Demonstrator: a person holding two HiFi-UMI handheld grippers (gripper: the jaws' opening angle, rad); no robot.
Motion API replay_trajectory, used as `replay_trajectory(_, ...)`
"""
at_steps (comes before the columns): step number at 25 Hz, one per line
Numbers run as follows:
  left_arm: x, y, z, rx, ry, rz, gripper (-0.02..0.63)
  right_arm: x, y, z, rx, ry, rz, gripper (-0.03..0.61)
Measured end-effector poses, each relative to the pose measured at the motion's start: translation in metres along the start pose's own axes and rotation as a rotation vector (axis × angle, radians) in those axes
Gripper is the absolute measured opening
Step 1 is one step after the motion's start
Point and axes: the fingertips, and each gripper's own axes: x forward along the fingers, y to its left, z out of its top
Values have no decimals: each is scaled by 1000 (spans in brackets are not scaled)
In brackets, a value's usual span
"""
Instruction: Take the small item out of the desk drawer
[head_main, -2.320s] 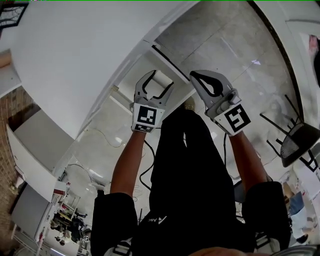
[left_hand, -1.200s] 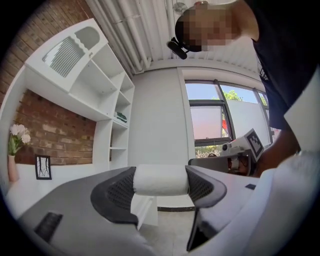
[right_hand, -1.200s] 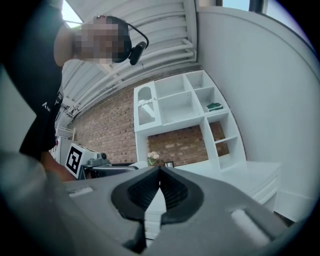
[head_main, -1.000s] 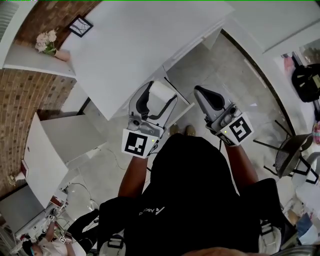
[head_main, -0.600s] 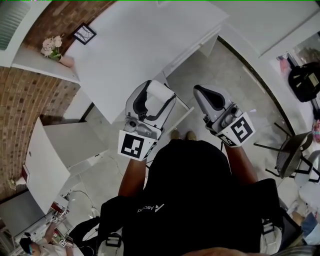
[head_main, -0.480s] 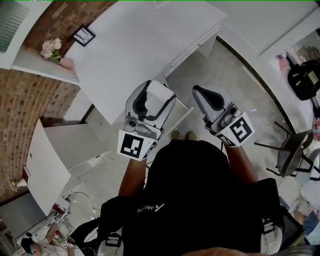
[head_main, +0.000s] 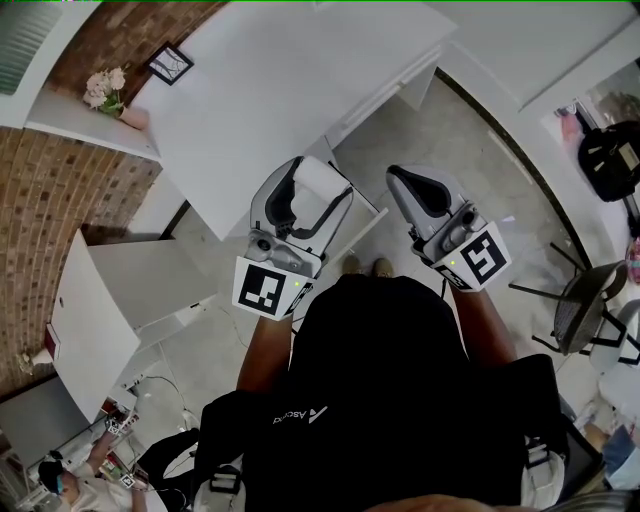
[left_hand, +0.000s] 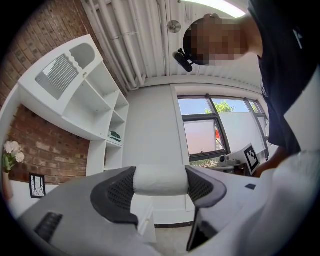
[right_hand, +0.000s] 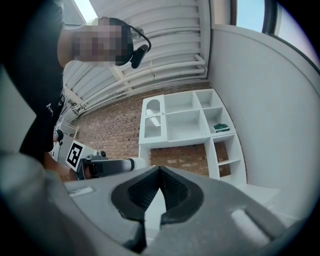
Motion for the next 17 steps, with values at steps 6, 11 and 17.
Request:
replay_trajectory(6, -9, -1, 0, -3, -8, 10, 291, -3, 5, 0, -3, 0, 11, 0)
replay_trajectory(11, -13, -7, 1, -2, -1, 11, 291, -6, 11, -1, 7, 15, 20, 0)
replay_trajectory(17, -17, -6, 1, 6, 7, 15, 291, -6, 14, 1, -12, 0, 27, 0)
